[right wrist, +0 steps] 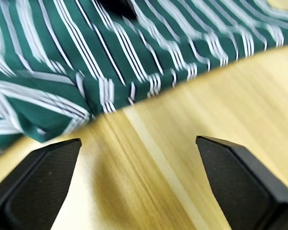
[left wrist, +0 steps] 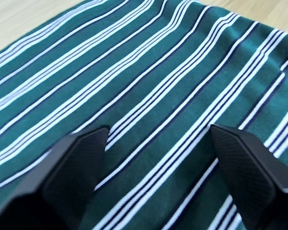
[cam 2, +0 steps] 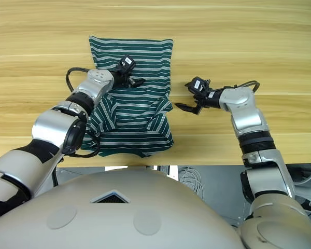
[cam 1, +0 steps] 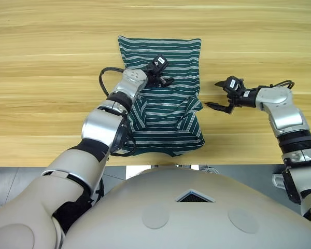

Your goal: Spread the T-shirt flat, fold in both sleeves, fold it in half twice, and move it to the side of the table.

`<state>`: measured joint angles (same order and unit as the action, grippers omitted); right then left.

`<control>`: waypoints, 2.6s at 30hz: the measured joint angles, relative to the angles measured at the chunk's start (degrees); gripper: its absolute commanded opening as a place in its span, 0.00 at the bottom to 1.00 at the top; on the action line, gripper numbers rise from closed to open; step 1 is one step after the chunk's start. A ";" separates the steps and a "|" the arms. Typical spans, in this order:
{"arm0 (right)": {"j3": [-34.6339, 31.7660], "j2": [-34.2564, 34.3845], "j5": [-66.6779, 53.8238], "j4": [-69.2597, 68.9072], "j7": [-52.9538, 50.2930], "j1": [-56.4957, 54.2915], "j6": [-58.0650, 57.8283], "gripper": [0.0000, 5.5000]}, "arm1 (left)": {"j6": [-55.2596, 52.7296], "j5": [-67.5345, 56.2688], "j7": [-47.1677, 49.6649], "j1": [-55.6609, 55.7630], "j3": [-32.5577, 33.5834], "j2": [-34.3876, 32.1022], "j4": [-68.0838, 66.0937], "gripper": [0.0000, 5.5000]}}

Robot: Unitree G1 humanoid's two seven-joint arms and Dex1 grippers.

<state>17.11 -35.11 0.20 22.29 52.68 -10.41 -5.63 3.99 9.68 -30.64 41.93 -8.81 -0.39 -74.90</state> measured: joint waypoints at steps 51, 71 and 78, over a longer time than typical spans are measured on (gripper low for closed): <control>-7.78 12.16 -7.84 2.29 3.47 -5.57 12.39 0.81 | 11.52 -19.80 -15.39 -0.54 18.03 -12.53 25.02 0.69; 4.63 -5.98 20.74 35.03 1.67 -6.61 82.64 0.98 | 61.65 18.41 -11.03 -57.92 13.65 -45.37 49.10 0.90; 11.48 -3.59 12.96 34.40 6.29 -7.44 80.24 0.98 | 62.57 21.93 -6.26 -54.66 5.31 -47.15 48.61 0.90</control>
<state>28.59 -38.70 13.16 56.69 58.97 -17.85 74.61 66.57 31.61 -36.90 -12.72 -3.50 -47.54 -26.29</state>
